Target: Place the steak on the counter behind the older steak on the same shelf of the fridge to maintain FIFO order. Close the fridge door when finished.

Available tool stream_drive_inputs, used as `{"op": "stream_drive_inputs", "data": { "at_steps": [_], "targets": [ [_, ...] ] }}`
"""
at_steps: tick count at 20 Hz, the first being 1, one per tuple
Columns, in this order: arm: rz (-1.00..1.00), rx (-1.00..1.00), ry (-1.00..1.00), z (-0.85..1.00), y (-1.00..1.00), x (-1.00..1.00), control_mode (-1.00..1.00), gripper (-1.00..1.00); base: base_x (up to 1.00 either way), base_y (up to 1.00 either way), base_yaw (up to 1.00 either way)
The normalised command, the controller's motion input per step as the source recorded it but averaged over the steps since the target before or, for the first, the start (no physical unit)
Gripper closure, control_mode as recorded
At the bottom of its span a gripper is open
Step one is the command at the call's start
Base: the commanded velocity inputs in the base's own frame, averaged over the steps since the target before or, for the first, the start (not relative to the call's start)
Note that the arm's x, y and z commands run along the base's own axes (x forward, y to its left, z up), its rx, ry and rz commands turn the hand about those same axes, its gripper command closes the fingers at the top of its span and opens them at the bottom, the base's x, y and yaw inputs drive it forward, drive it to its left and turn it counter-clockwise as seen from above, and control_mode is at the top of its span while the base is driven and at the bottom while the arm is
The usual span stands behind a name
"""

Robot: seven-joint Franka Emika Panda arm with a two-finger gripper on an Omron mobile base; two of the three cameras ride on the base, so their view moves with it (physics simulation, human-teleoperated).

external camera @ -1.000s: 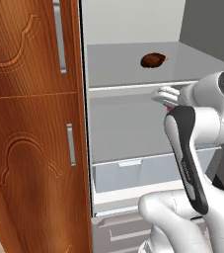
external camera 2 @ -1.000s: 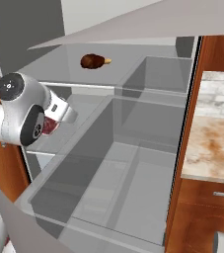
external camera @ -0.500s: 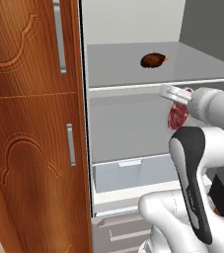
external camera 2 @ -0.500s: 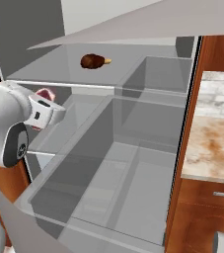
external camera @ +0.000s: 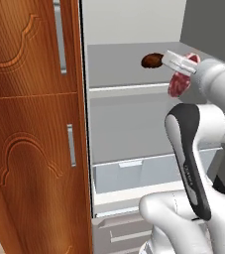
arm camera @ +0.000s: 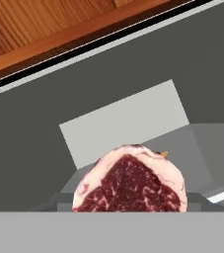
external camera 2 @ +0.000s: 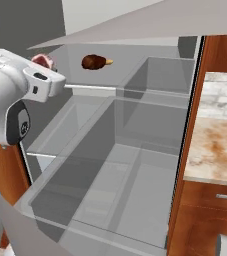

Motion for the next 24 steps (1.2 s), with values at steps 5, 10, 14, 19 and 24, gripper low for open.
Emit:
{"op": "stream_drive_inputs", "data": {
  "at_steps": [5,10,14,19,24],
  "targets": [
    [0.0,0.0,-0.01,0.69,-0.15,0.33,-1.0,1.0,0.0,0.0,0.0],
    [0.0,0.0,0.03,0.13,-0.01,0.71,-1.0,1.0,0.0,0.0,0.0],
    [-0.09,0.0,0.06,0.0,0.0,0.64,-1.0,1.0,0.0,0.0,0.0],
    [-0.22,0.0,0.01,-0.06,0.0,0.48,-1.0,1.0,0.0,0.0,0.0],
    [-0.16,0.07,0.05,0.0,-0.02,0.53,-1.0,1.0,0.0,0.0,0.0]
  ]
}}
